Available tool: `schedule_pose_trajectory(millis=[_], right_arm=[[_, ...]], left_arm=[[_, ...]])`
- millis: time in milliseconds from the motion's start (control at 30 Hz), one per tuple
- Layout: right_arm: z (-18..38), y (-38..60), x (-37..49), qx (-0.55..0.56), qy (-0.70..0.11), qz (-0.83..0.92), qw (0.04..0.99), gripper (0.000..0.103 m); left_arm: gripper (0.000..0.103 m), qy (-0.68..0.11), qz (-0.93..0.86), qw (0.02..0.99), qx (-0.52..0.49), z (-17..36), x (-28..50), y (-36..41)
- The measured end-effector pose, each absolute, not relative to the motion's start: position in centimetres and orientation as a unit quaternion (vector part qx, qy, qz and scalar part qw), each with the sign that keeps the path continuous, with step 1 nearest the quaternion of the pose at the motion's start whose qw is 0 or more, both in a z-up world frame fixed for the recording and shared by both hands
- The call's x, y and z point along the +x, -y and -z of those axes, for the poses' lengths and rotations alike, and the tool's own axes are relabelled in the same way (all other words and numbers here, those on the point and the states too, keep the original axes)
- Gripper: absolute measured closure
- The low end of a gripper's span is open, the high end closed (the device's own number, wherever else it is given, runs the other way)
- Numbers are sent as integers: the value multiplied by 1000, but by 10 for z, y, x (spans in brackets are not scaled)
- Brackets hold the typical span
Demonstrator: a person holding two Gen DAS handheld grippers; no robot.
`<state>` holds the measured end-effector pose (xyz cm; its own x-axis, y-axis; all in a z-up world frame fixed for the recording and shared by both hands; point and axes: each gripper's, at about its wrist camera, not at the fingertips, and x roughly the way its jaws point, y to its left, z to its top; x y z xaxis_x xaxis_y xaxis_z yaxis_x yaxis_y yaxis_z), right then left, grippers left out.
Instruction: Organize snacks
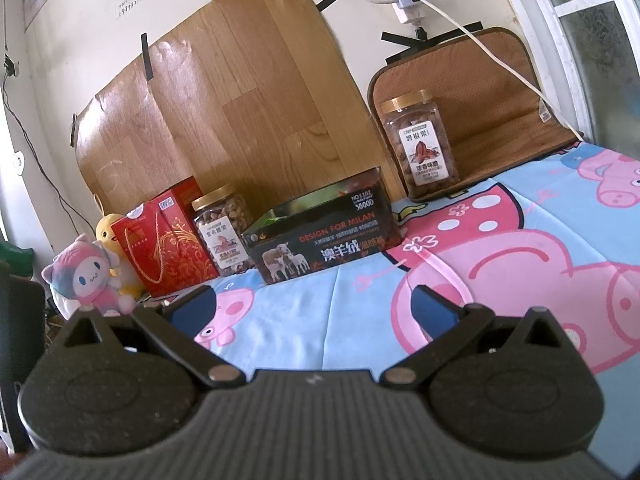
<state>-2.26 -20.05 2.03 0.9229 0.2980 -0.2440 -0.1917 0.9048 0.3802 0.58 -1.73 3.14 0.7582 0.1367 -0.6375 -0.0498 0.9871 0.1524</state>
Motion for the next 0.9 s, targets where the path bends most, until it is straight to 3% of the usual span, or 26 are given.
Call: schedule_pose_trajectory(millis=[900], right_arm=[[-16,202,-21,182,-157,-129,962,0]], left_arm=[[0,-383,-45,921,60,-19,12,18]])
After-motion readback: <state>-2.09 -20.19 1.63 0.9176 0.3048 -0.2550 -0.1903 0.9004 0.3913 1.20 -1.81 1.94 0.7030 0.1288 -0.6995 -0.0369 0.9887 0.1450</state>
